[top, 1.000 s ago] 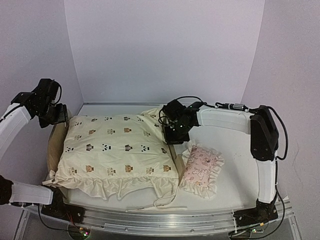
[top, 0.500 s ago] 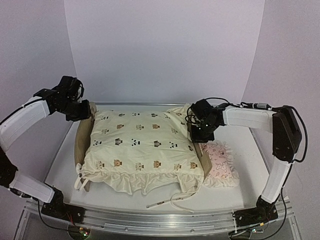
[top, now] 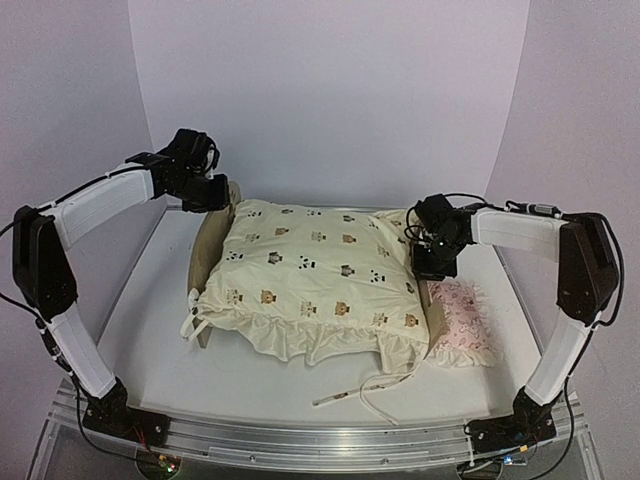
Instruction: Set up the pet bed
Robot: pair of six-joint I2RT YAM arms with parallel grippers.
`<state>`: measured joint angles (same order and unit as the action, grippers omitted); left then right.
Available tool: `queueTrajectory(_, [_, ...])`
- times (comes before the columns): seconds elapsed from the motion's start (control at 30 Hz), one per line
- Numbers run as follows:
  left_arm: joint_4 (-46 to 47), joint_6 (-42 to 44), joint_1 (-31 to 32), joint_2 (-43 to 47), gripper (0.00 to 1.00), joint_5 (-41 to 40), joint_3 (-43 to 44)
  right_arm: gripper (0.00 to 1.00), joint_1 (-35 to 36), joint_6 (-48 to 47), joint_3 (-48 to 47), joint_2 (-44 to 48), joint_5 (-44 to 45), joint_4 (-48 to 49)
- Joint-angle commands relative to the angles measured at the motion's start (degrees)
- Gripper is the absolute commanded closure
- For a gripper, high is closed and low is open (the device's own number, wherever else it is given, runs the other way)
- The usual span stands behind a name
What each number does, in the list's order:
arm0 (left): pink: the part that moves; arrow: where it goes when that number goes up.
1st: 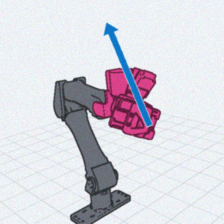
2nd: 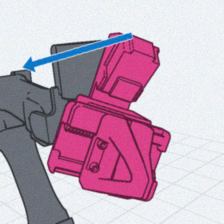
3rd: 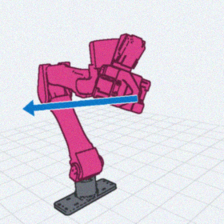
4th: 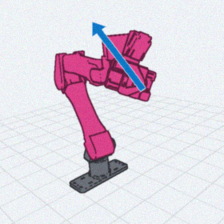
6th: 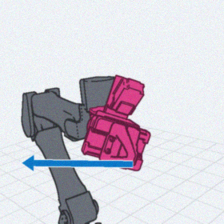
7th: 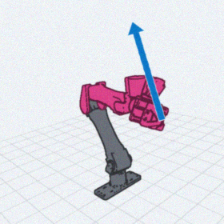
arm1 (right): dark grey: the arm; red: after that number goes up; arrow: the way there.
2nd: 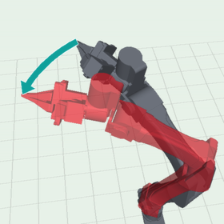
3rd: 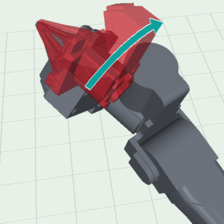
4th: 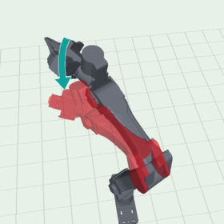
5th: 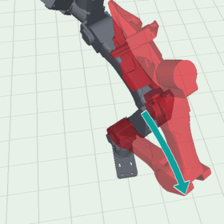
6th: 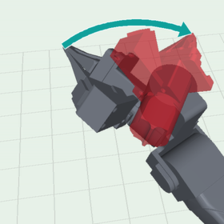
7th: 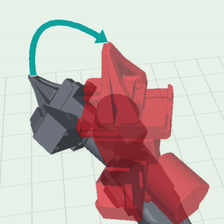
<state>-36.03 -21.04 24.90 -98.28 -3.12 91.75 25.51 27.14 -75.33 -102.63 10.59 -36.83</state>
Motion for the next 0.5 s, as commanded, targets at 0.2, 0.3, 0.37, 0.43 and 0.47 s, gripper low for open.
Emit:
queueTrajectory(0.2, [7.64,5.09,-0.07,-17.92,0.83,5.47,14.60,1.00,-4.10,2.97,-2.67,-1.19,-0.05,-1.92])
queueTrajectory(0.3, [7.15,6.40,-0.08,-20.72,0.83,5.96,18.40,1.00,-4.10,3.72,-0.88,0.55,-2.50,-1.93])
queueTrajectory(0.37, [7.02,7.09,-0.03,-21.56,0.83,6.06,19.35,1.00,-4.11,4.34,0.54,2.15,-4.23,-1.92])
queueTrajectory(0.43, [6.85,7.47,-0.07,-21.40,0.81,5.94,19.41,1.00,-4.14,4.96,2.08,4.14,-5.47,-1.98])
queueTrajectory(0.47, [6.77,7.68,-0.11,-20.98,0.80,5.87,19.25,1.00,-4.14,5.19,2.78,5.22,-5.83,-1.98])
